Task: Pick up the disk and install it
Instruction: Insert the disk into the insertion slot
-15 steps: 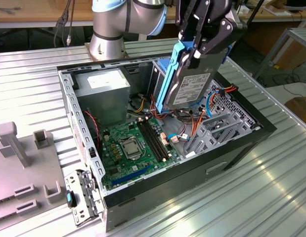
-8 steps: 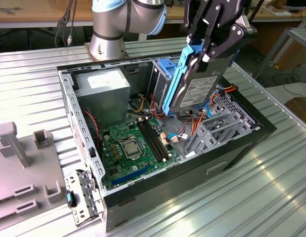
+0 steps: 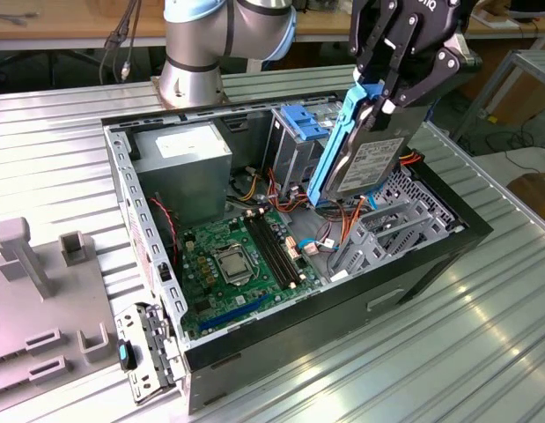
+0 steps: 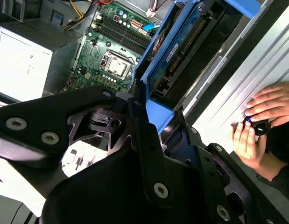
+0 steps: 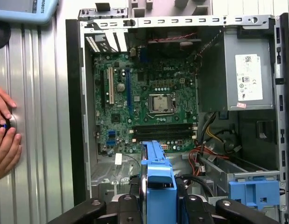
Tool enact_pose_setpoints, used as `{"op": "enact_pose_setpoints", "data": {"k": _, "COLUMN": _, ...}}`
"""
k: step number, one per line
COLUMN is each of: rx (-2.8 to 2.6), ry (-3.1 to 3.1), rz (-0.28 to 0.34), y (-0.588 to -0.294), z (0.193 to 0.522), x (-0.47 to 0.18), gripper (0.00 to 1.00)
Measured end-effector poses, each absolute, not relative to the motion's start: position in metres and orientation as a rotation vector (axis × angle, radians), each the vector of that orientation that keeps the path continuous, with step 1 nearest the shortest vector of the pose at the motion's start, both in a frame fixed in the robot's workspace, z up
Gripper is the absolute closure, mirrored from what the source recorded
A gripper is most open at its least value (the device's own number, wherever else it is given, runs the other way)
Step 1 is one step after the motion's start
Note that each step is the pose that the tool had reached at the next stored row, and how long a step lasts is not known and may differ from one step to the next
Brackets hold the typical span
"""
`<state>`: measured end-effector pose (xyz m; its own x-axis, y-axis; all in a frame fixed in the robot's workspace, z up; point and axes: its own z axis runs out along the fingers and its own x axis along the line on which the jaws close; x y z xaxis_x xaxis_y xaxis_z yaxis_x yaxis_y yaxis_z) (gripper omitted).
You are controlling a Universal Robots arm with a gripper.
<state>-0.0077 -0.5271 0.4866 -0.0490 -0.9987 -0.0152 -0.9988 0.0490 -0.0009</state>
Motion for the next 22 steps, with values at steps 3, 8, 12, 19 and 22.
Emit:
{"op": "enact_pose_setpoints", "data": {"k": 3, "rx": -2.157, "ry": 2.268, "rz": 0.016, "y": -0.530, "z": 0.486, "x": -0.006, "gripper": 0.63}}
{"op": "enact_pose_setpoints", "data": {"k": 8, "rx": -2.155, "ry": 2.270, "rz": 0.015, "y": -0.537, "z": 0.484, "x": -0.002, "gripper": 0.63}}
{"op": "enact_pose_setpoints", "data": {"k": 12, "rx": -2.153, "ry": 2.273, "rz": 0.014, "y": -0.539, "z": 0.484, "x": 0.002, "gripper": 0.63}}
{"op": "enact_pose_setpoints", "data": {"k": 19, "rx": -2.152, "ry": 2.276, "rz": 0.012, "y": -0.540, "z": 0.482, "x": 0.023, "gripper": 0.63}}
{"op": "enact_pose_setpoints", "data": {"k": 22, "rx": -2.152, "ry": 2.276, "rz": 0.011, "y": -0.540, "z": 0.481, "x": 0.034, "gripper": 0.63}}
